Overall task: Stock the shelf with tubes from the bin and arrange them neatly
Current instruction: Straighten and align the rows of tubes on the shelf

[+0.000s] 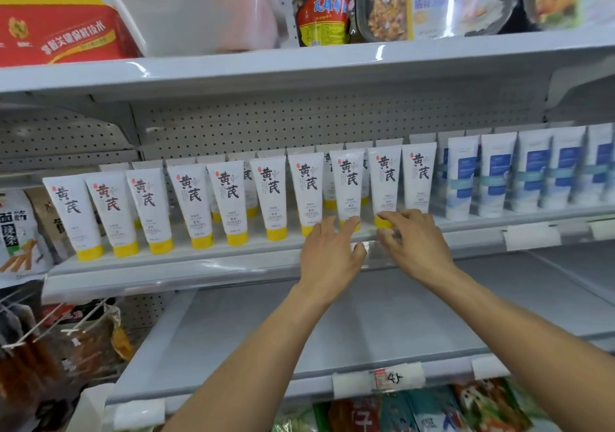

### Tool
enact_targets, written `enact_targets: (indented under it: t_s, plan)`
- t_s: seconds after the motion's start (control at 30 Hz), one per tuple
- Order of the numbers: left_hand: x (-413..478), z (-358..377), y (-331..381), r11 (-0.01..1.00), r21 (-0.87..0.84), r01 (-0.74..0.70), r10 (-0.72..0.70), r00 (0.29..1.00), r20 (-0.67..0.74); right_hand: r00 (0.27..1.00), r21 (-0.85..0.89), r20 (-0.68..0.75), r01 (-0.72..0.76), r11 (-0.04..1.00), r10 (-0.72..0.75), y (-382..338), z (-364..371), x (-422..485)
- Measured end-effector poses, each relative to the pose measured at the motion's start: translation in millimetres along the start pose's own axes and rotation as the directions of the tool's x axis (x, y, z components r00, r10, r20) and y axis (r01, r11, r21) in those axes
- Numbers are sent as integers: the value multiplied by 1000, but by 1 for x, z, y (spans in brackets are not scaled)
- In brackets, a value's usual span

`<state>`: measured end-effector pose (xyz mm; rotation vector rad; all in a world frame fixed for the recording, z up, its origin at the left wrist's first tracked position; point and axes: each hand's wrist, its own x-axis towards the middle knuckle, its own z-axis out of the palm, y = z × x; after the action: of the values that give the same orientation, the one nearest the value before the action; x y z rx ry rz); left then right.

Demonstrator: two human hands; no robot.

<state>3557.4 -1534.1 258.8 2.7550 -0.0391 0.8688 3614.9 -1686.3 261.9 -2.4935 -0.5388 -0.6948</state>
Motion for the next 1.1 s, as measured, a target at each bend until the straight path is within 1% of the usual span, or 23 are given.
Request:
enact_targets:
  t_s: [0.17,0.27,0.37,0.57,0.63,0.7,0.77,0.8,0.83,0.9,1.0,1.1]
  plan:
    - [14,9,8,991,102,83,-89,995,52,994,-93,88,67,993,-59,8,0,12]
    - [19,12,10,986,127,111,-121,990,73,993,-133,100,75,988,-62,9,2,15]
    - [20,15,12,980,160,118,-129,990,62,993,-157,95,80,984,-65,9,6,16]
    - [21,17,13,983,142,116,-125,991,55,990,-116,118,96,989,-82,13,5,16]
    - [19,15,14,985,124,116,-119,993,12,992,-57,82,104,993,-99,17,1,15]
    - [15,13,19,989,104,101,-92,992,-88,995,-11,-1,95,995,-95,25,-4,15]
    - [14,11,29,996,80,45,-32,987,-157,995,-8,-73,63,998,-64,36,-10,16]
    - [14,12,36,998,67,11,0,986,-164,995,-10,-91,40,999,-41,42,-13,17]
    - [16,13,43,999,49,-16,23,988,-156,995,-11,-94,19,1000,-20,48,-15,18]
    - [21,19,54,999,21,-34,36,994,-107,999,-22,-48,-1,1000,0,56,-17,20]
    - [29,31,63,996,85,-18,18,1000,5,997,-50,70,39,998,-36,61,-15,24]
    - [33,37,64,993,115,6,-14,997,71,989,-97,140,66,993,-52,62,-13,28]
